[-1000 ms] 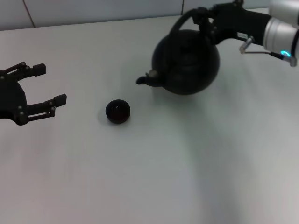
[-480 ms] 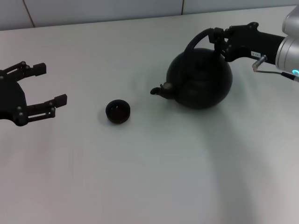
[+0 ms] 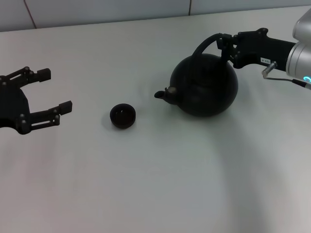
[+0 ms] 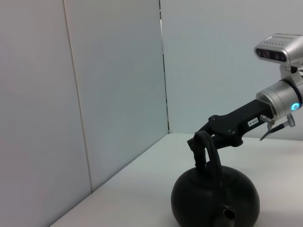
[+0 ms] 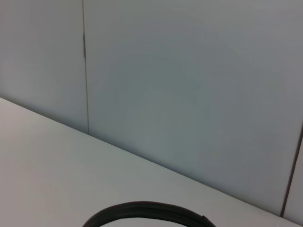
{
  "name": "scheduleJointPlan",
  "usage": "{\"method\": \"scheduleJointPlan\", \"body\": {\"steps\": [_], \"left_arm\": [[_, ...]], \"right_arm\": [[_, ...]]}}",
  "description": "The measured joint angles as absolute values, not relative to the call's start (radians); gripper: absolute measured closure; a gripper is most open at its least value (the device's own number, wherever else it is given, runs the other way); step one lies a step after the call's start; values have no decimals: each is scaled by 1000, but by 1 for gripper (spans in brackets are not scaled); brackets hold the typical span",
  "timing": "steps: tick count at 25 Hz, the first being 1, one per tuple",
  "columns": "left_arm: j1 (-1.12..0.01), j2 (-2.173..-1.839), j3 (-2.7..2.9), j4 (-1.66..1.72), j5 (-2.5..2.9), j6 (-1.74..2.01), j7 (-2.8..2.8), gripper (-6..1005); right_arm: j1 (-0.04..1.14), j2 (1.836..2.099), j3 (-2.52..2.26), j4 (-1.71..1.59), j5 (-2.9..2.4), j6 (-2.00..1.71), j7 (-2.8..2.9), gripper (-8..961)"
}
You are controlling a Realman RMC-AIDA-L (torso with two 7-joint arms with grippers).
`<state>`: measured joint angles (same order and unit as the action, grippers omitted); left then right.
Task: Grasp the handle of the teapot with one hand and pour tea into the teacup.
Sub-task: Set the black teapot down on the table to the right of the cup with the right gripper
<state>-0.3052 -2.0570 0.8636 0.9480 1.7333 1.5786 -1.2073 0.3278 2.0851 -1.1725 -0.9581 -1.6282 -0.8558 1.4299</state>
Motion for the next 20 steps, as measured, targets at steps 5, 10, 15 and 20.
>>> {"method": "scheduleJointPlan", "body": {"steps": [5,10,15,20], "left_arm": [[-305,-2056,864,948,1733,1582,-1207,138],[-305,-2054,863,948,1734,1582,-1207,137],[-305,-2052,862,948,1734,1580,-1207,138],[-307,-2051,862,948,1734,1576,-1207,137]], "right_arm": [[318,2084,-1163,-969,-1573,-858,1428,848],[317,2084,-1152,-980,-1563,-868,1428,725],[316,2084,-1151,-986,-1563,-870,1428,536],[319,2084,-1147,-984,-1563,-871,1426,447]]}}
